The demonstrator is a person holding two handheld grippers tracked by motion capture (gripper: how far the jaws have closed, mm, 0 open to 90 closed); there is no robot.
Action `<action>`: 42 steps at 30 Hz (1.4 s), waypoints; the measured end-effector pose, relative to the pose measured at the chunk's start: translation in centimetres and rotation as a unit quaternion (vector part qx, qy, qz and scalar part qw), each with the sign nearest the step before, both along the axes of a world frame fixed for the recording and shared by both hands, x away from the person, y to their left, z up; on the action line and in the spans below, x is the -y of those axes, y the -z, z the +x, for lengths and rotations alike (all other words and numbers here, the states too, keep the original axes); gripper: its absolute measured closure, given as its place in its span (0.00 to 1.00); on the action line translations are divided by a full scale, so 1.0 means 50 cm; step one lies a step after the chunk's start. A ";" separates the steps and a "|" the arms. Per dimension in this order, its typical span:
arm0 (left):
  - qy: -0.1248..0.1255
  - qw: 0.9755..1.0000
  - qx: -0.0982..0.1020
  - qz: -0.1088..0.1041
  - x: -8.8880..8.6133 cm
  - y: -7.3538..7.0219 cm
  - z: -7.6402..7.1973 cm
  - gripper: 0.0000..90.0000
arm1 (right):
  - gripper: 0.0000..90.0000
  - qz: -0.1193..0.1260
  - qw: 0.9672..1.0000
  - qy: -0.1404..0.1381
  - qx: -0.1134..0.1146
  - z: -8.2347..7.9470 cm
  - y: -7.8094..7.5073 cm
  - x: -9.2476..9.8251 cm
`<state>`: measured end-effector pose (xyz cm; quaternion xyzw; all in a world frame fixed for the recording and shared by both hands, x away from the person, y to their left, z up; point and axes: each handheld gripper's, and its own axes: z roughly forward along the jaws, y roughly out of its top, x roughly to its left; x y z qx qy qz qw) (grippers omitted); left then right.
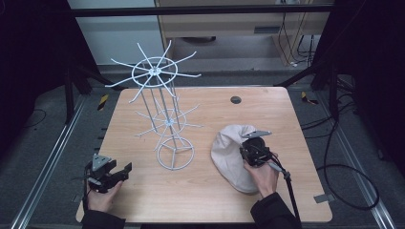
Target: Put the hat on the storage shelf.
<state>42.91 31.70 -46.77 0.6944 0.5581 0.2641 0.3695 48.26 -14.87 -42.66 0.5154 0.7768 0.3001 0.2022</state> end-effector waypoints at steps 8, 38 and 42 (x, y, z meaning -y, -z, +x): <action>0.000 1.000 0.000 0.002 -0.001 0.000 0.000 0.39 | 0.98 0.027 0.999 -0.013 0.031 -0.020 -0.035 0.020; 0.008 1.000 0.000 0.001 0.007 -0.002 -0.001 0.39 | 0.98 0.118 0.978 -0.036 0.167 -0.103 -0.128 0.130; 0.010 1.000 0.001 0.001 0.009 -0.002 -0.001 0.39 | 0.98 0.123 0.976 -0.037 0.178 -0.113 -0.142 0.133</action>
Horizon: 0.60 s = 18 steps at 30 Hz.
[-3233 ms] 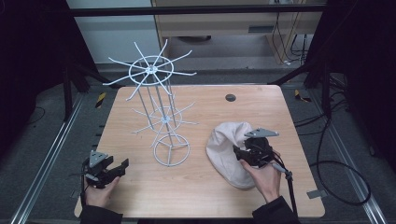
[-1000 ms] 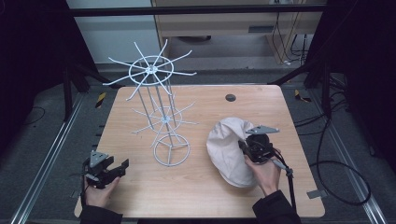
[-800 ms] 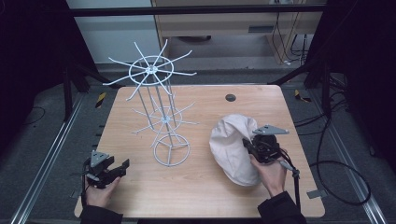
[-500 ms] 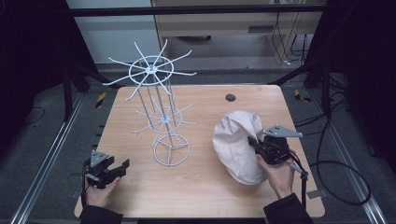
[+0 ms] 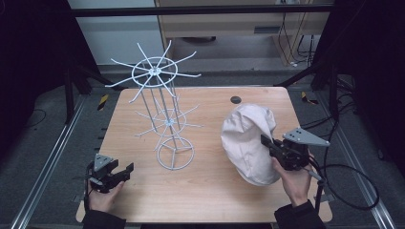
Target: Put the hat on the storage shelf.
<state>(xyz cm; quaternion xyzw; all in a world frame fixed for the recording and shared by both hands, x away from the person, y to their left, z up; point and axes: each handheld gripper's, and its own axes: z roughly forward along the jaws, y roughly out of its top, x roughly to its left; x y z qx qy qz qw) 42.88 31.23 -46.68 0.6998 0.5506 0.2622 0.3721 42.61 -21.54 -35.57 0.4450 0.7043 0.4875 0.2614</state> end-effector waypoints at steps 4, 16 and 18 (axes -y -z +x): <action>-0.001 1.000 0.000 0.000 -0.001 0.000 0.000 0.39 | 0.98 0.009 1.000 0.000 0.017 -0.010 -0.011 0.005; 0.001 1.000 0.000 0.004 0.003 0.001 0.000 0.39 | 0.98 0.028 0.997 -0.010 0.067 -0.034 -0.044 -0.004; 0.001 1.000 -0.002 0.004 0.003 0.002 0.001 0.39 | 0.98 0.031 0.997 -0.011 0.075 -0.038 -0.050 -0.005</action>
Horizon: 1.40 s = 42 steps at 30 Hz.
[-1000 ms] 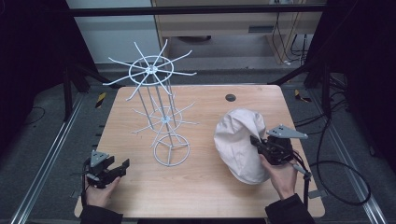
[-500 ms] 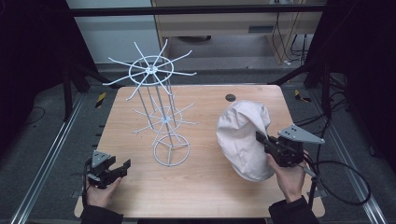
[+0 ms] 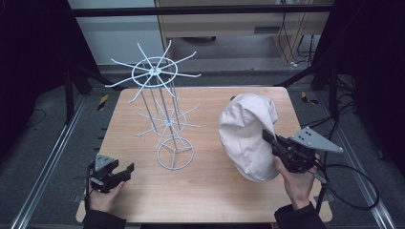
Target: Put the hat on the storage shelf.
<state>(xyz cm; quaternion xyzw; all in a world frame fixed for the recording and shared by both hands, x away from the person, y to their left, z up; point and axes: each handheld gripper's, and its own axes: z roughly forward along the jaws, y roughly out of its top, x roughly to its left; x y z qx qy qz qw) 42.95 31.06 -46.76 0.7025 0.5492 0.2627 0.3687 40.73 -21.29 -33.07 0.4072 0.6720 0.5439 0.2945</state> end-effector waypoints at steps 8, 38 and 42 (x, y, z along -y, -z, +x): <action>0.000 1.000 0.000 0.002 0.000 0.000 0.000 0.39 | 0.98 0.014 0.999 -0.006 0.036 -0.015 -0.029 -0.010; -0.001 1.000 -0.003 0.003 0.001 0.002 0.001 0.39 | 0.98 0.065 0.988 -0.035 0.139 -0.040 -0.099 -0.036; -0.001 1.000 -0.003 0.003 0.001 0.002 0.001 0.39 | 0.98 0.071 0.986 -0.034 0.149 -0.042 -0.107 -0.035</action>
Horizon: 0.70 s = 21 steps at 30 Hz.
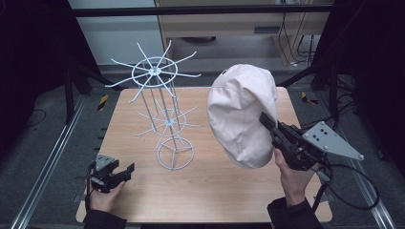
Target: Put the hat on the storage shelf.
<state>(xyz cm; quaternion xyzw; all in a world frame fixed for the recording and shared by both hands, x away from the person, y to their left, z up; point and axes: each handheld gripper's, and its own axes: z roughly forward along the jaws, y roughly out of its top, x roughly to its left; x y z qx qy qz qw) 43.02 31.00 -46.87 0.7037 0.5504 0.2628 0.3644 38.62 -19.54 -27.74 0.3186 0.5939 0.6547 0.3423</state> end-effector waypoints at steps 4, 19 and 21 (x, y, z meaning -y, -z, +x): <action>0.000 1.000 0.000 0.000 0.000 0.000 0.000 0.39 | 0.98 0.007 1.000 -0.001 0.008 -0.003 -0.009 0.003; 0.001 1.000 -0.002 0.001 0.001 0.001 0.001 0.39 | 0.98 0.034 0.998 -0.014 0.042 -0.008 -0.045 -0.005; 0.001 1.000 -0.001 0.001 0.001 0.001 0.001 0.39 | 0.98 0.036 0.998 -0.016 0.047 -0.008 -0.053 -0.008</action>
